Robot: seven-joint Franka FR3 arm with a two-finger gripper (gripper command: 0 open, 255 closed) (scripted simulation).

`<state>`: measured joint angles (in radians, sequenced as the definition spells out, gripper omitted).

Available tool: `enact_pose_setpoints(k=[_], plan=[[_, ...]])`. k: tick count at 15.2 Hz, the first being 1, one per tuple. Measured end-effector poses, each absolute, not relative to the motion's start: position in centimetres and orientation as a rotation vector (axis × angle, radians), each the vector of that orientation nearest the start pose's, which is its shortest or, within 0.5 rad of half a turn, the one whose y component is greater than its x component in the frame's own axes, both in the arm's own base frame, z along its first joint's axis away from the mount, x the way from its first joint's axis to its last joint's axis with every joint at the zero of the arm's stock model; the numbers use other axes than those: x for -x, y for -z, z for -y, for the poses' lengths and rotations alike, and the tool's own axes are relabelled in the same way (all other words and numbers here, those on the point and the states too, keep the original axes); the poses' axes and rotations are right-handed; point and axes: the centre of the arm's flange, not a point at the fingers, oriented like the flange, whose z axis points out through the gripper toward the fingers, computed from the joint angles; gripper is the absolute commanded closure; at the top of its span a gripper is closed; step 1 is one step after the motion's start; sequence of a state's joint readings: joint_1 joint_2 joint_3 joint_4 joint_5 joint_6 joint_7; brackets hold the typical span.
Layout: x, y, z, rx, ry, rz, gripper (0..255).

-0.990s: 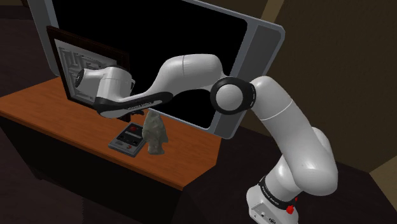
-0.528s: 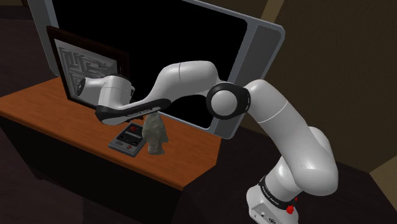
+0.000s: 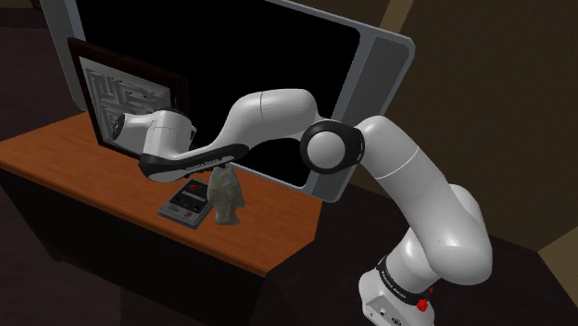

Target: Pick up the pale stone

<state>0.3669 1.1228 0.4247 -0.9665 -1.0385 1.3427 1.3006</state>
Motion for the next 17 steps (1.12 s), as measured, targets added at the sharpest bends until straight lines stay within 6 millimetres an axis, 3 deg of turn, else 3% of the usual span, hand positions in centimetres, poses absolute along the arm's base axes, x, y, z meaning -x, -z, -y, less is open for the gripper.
enact_pose_setpoints(k=[4,17], plan=[[-64.1,-19.3,-33.6,-2.189,-0.235,0.53,255],[-64.2,-26.0,-33.6,-2.189,-0.235,0.53,255]])
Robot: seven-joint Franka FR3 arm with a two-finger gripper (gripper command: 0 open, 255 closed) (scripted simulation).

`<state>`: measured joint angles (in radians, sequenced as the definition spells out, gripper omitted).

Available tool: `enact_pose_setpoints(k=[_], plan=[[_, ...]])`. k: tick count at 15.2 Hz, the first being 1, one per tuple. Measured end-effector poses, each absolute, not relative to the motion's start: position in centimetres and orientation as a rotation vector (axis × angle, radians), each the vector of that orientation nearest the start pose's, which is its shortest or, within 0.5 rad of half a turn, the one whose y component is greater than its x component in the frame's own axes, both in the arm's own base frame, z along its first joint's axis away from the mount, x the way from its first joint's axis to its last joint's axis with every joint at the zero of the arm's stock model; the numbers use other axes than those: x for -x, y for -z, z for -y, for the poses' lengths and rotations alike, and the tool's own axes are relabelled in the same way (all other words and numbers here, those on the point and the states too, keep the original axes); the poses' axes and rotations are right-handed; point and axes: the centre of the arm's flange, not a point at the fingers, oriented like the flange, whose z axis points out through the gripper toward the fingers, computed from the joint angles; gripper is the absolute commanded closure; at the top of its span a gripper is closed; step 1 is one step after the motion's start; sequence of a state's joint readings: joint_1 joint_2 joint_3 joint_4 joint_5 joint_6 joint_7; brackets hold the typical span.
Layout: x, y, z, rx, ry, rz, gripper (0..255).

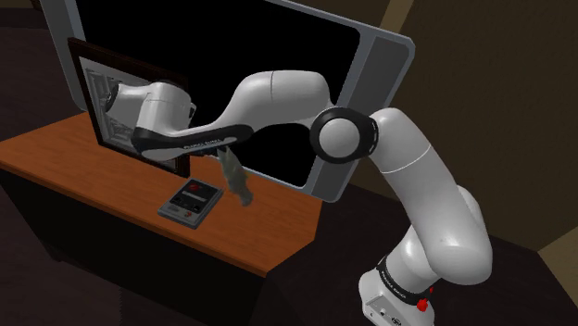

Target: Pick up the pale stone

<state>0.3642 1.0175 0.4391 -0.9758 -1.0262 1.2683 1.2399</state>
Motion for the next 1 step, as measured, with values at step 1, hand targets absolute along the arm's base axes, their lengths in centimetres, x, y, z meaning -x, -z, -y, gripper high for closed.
enact_pose_setpoints(k=[1], plan=[[-64.15,-26.33,-33.63,-2.189,-0.235,0.53,255]])
